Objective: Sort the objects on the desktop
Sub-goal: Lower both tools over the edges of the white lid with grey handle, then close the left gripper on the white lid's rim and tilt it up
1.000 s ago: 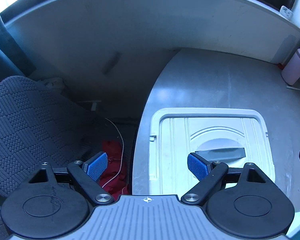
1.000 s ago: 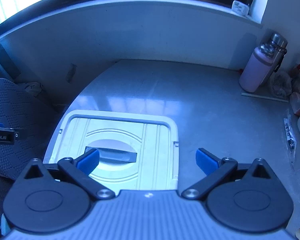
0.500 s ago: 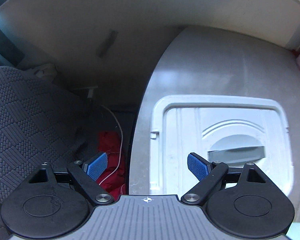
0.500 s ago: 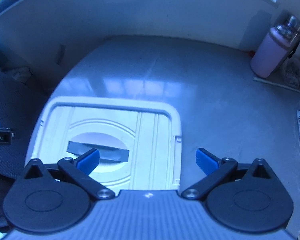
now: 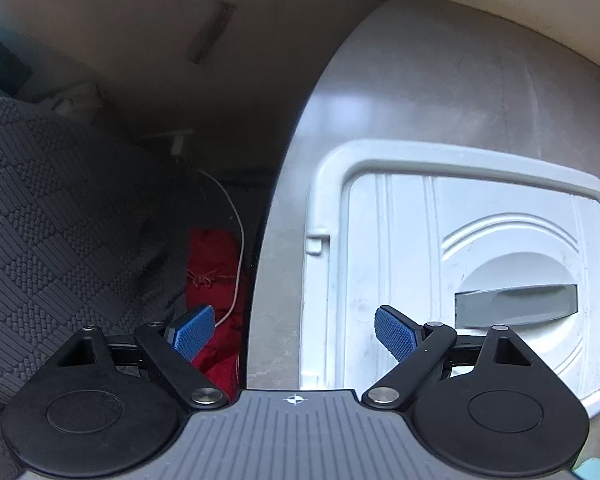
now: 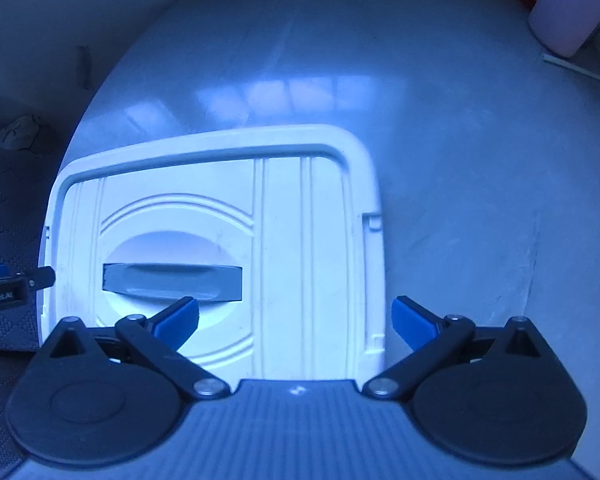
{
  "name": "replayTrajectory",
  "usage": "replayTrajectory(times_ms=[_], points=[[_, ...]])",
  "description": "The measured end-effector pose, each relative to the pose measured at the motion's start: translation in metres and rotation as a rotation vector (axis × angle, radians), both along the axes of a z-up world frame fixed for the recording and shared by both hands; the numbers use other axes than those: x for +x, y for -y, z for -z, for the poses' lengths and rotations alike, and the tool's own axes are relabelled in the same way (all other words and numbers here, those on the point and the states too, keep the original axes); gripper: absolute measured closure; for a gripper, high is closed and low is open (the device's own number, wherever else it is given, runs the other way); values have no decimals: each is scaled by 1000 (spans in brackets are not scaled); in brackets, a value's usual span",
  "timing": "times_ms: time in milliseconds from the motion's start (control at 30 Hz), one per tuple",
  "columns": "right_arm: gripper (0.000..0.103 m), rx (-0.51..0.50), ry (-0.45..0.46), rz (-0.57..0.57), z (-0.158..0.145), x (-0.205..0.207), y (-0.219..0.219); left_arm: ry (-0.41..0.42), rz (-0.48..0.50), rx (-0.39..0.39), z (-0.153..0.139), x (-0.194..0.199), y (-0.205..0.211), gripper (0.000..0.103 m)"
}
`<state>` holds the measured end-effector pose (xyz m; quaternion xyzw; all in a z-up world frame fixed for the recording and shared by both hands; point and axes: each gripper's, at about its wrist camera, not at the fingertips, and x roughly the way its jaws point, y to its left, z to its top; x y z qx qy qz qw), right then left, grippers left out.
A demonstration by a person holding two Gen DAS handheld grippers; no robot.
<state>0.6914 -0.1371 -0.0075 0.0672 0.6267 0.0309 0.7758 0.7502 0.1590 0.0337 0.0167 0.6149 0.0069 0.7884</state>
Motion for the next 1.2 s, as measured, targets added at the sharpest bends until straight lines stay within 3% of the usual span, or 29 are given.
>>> replayTrajectory(times_ms=[333, 633, 1000, 1200], points=[[0, 41, -108, 38, 33, 7, -2, -15, -10, -20, 8, 0, 0, 14], [0, -54, -104, 21, 30, -3, -30, -8, -18, -48, 8, -7, -7, 14], [0, -13, -128, -19, 17, -10, -61, 3, -48, -17, 9, -15, -35, 14], [0, -6, -133, -50, 12, -12, -82, 13, -100, -60, 8, -19, -54, 14]])
